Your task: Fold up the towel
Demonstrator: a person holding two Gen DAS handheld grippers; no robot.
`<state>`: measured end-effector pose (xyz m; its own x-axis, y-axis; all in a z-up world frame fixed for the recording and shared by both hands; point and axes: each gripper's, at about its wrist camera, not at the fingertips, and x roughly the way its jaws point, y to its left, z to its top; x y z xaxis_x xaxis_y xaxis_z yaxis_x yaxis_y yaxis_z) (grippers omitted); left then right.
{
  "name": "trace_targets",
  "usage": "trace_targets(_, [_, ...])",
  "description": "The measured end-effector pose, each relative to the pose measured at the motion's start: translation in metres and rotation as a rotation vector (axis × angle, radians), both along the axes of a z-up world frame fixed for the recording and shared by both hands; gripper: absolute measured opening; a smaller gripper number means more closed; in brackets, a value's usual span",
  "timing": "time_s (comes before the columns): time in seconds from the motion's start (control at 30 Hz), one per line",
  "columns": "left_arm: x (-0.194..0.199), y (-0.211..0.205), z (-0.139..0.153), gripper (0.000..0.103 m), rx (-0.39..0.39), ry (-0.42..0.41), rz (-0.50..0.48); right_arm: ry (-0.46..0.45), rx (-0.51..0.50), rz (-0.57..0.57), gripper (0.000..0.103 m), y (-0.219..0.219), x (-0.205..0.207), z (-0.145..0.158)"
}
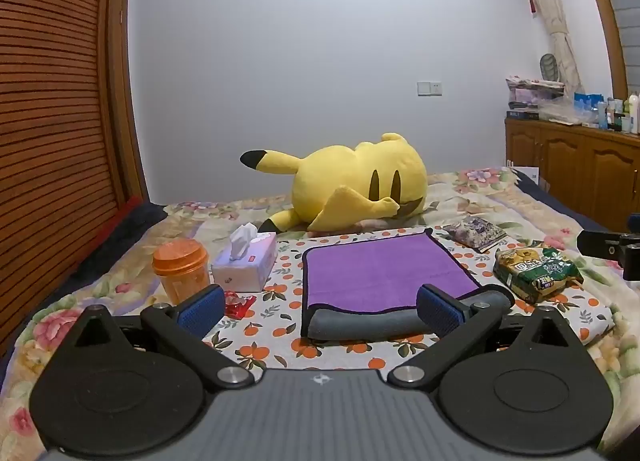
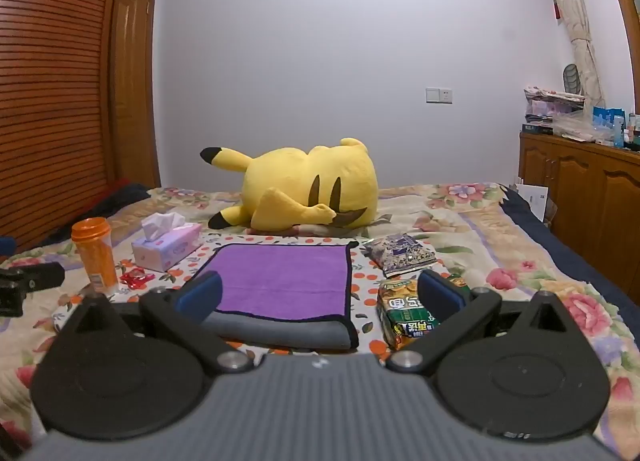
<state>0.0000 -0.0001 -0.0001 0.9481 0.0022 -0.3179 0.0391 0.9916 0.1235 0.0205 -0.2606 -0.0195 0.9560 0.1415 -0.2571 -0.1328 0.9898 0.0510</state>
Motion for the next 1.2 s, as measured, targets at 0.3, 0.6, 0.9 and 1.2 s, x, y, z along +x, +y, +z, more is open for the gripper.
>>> trace_targets(0.3, [0.0,-0.0001,0.0,0.103,0.001,0.0,-0.001,-0.002,-0.005,0.0,0.103,0.0003,0.0003,-0.0003])
trace_targets(0.6, [0.0,-0.0002,-0.0001,0.103,0.002,-0.001,-0.001,-0.003,0.002,0.0,0.103,-0.0014,0.0002,-0.0002])
trace_targets(0.9, [0.0,-0.0001,-0.0001,0.103,0.002,-0.001,-0.001,-0.003,0.002,0.0,0.103,-0.0025,0.0016,-0.001])
trace_targets(1.2, [0.0,-0.0001,-0.0001,0.103,0.002,-0.001,-0.001,-0.003,0.001,0.0,0.103,-0.0029,0.0022,-0.0017])
